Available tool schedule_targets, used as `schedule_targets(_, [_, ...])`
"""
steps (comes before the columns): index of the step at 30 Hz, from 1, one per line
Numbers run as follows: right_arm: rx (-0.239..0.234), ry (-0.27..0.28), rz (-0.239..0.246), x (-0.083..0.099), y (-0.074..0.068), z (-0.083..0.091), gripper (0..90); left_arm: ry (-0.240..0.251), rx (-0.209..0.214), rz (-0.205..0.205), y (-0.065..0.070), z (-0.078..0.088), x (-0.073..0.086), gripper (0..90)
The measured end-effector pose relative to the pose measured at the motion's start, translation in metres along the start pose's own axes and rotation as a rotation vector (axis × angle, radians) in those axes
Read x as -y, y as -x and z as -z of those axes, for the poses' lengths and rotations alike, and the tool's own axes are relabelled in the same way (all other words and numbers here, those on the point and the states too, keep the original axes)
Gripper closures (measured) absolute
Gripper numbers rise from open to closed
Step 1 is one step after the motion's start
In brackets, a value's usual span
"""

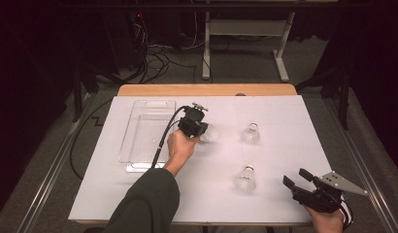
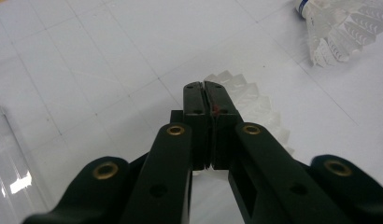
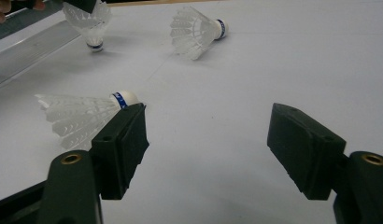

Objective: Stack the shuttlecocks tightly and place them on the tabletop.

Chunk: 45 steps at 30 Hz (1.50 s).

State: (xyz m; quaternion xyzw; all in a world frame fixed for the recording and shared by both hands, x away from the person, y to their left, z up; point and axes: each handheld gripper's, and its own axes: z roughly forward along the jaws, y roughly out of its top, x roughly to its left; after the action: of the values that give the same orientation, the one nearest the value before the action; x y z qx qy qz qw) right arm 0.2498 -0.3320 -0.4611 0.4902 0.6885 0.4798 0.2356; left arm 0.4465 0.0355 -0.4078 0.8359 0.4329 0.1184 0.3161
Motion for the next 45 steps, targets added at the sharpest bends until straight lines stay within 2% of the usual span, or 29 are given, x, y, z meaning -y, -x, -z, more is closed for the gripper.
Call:
schedule_targets(5, [-0.001, 0.000, 0.000, 0.000, 0.000, 0.000, 29.0, -0.006, -0.003, -0.024, 0.007, -0.005, -0.005, 88.0])
schedule_targets(14, [-0.003, 0.000, 0.001, 0.000, 0.000, 0.000, 29.0, 0.017, 0.023, -0.005, 0.009, -0.015, -0.006, 86.7])
schedule_targets(24, [-0.003, -0.002, 0.001, 0.000, 0.000, 0.000, 29.0, 0.012, 0.032, -0.005, 0.013, -0.026, -0.007, 84.0])
schedule_targets(38, [-0.006, -0.002, 0.000, 0.000, 0.000, 0.000, 29.0, -0.003, 0.019, -0.021, 0.019, -0.036, -0.007, 80.4])
schedule_targets(43, [-0.007, -0.002, 0.000, 0.000, 0.000, 0.000, 29.0, -0.016, 0.011, -0.015, 0.019, -0.042, -0.006, 77.6])
schedule_targets(45, [-0.008, -0.003, 0.000, 0.000, 0.001, 0.000, 29.0, -0.005, 0.015, -0.030, 0.020, -0.041, -0.005, 76.0])
